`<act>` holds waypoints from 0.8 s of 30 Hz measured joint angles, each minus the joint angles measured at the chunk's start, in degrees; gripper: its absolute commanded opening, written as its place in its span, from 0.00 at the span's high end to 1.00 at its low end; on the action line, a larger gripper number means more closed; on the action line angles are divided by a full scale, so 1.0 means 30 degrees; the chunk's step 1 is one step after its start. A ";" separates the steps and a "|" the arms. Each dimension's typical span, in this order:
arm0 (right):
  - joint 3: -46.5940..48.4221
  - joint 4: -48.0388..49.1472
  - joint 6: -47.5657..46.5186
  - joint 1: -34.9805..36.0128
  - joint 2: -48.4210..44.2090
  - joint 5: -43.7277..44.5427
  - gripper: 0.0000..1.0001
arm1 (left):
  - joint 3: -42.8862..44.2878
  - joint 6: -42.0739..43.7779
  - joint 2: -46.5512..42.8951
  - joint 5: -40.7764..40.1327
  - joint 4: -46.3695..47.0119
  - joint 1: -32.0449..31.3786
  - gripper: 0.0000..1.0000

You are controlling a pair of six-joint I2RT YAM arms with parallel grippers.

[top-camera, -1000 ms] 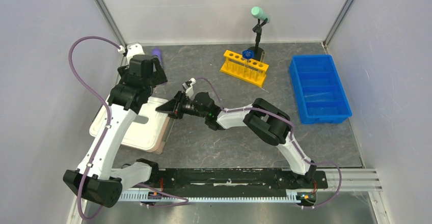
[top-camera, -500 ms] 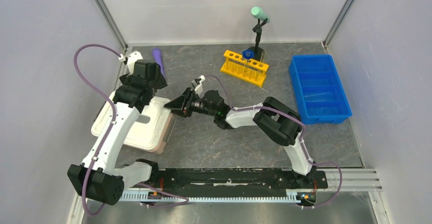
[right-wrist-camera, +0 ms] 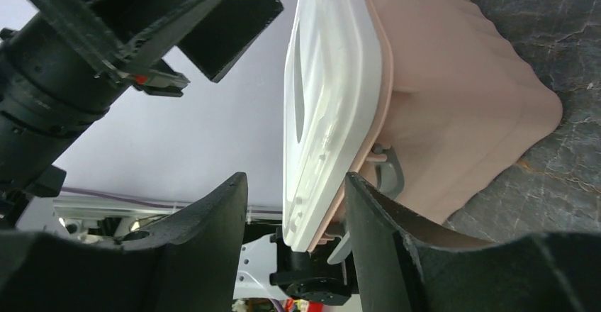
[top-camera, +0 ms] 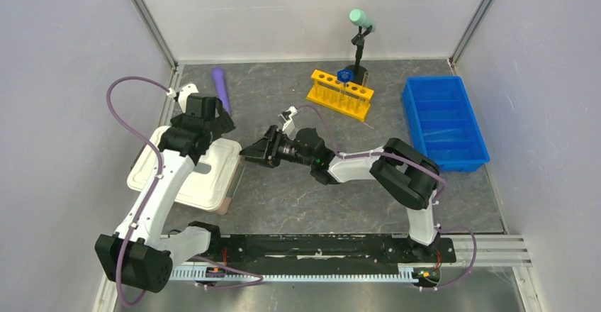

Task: Organize the chemistry lab equipment

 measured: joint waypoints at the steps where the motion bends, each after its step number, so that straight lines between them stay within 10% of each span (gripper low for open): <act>1: -0.0160 -0.0109 -0.0262 -0.0007 -0.0248 0.0000 0.39 | -0.0175 -0.0080 -0.0138 0.0102 0.0036 0.0007 0.00; 24: -0.1144 -0.1260 -0.2040 0.0838 -0.0867 0.0656 0.22 | -0.2193 -0.0736 -0.0423 0.1974 0.1596 0.0051 0.00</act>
